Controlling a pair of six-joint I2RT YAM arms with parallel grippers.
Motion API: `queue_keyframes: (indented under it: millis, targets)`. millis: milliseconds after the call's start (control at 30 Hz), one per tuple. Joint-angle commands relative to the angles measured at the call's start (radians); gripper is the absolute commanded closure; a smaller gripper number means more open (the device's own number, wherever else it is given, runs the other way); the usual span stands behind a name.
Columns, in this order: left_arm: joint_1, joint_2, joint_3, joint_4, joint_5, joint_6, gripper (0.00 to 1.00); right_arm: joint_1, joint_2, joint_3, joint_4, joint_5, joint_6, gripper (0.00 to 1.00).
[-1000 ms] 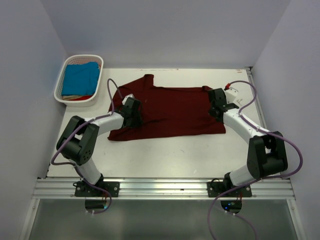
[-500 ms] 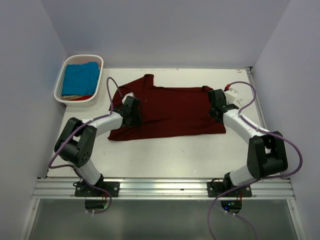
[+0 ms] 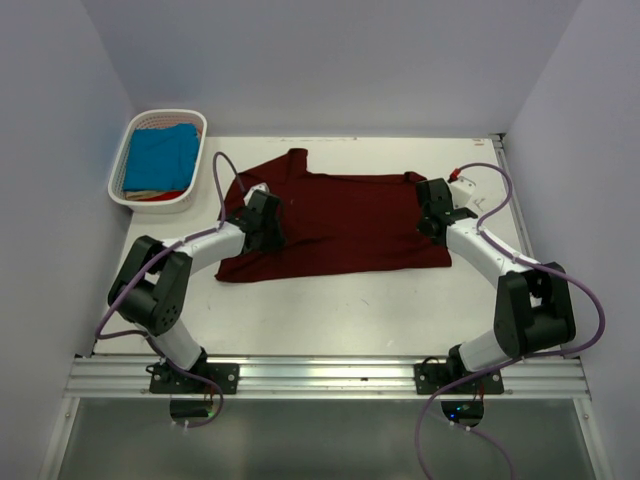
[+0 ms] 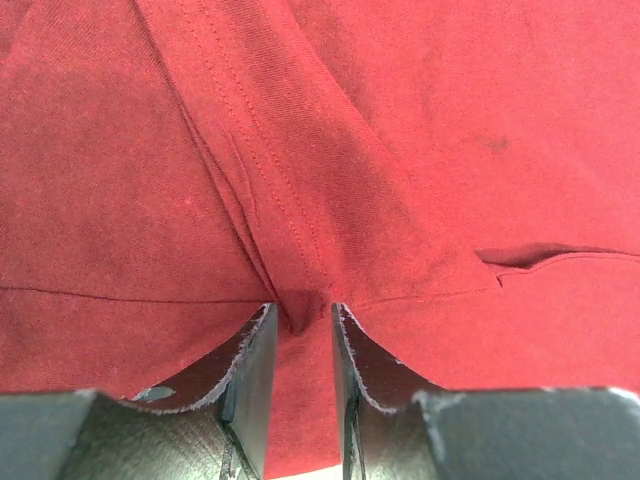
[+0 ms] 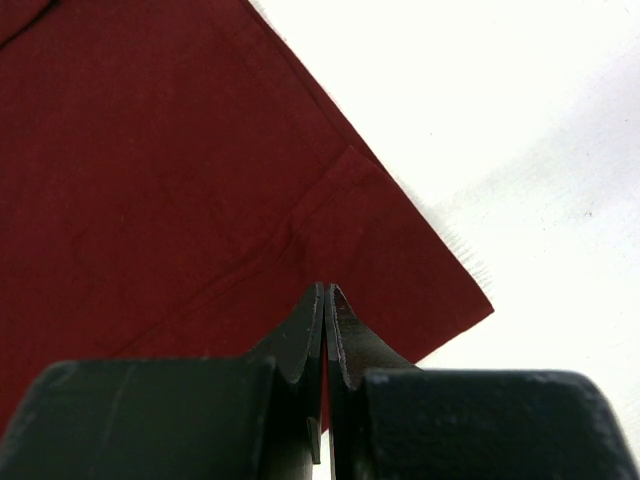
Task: Fold and stack the t-shirts
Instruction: Fold the flattened tshirt in 1/3 of the way
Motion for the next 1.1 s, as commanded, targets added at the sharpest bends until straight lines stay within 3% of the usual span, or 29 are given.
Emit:
queue_keyframes:
  millis: [0, 100, 300, 500, 633, 733, 1067]
  targets:
    - [0.008, 0.01, 0.032, 0.002, -0.025, 0.017, 0.68, -0.003, -0.035, -0.004, 0.001, 0.029, -0.014, 1.0]
    - [0.008, 0.008, 0.03, 0.004, -0.03, 0.017, 0.71, -0.003, -0.033, -0.007, 0.001, 0.031, -0.011, 1.0]
    - [0.008, 0.011, 0.032, 0.009, -0.036, 0.025, 1.0, -0.004, -0.033, -0.01, 0.004, 0.029, -0.009, 1.0]
    - [0.008, 0.013, 0.035, 0.002, -0.033, 0.022, 1.0, -0.003, -0.036, -0.015, 0.006, 0.029, -0.011, 1.0]
    - [0.008, 0.002, 0.033, -0.022, -0.038, 0.007, 0.81, -0.003, -0.033, -0.021, 0.01, 0.029, -0.009, 1.0]
    - [0.008, -0.012, 0.024, -0.014, -0.039, 0.005, 0.73, -0.003, -0.029, -0.022, 0.013, 0.025, -0.006, 1.0]
    - [0.008, 0.021, 0.026, 0.022, -0.016, 0.022, 0.77, -0.003, -0.032, -0.022, 0.012, 0.028, -0.006, 1.0]
